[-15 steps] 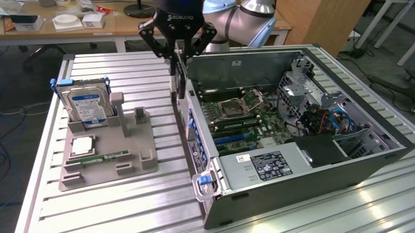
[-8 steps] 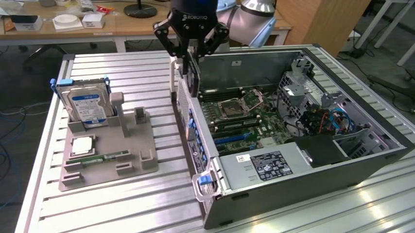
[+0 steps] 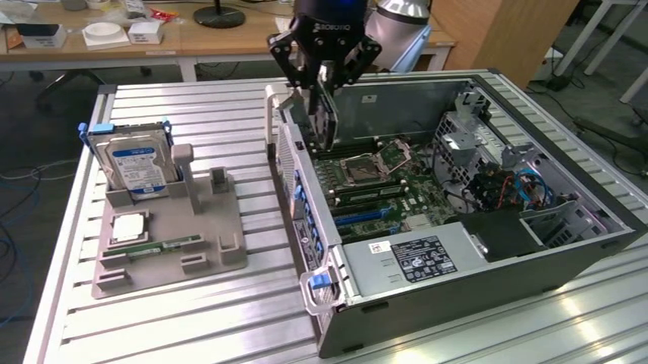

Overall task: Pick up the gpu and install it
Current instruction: 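Pick up the gpu and move the gpu toward the slot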

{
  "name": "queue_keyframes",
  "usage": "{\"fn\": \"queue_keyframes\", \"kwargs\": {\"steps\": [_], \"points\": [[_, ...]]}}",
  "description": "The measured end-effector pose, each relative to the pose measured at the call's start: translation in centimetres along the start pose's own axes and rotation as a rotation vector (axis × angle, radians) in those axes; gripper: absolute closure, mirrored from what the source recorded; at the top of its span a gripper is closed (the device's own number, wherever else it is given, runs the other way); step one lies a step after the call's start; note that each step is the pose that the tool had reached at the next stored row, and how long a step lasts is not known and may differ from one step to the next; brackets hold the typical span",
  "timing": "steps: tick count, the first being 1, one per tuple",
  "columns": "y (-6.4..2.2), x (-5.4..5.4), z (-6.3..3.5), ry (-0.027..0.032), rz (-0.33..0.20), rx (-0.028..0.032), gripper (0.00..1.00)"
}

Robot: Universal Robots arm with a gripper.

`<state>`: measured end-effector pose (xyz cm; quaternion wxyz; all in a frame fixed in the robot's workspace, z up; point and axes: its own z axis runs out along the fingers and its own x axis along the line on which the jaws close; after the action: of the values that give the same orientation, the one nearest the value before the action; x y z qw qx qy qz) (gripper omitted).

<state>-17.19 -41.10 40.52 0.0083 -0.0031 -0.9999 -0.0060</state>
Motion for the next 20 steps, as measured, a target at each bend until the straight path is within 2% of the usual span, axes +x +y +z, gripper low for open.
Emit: {"fn": "queue_keyframes", "kwargs": {"steps": [20], "points": [[0.05,-8.3,0.2,-0.0169,0.0,0.0,0.73]]}}
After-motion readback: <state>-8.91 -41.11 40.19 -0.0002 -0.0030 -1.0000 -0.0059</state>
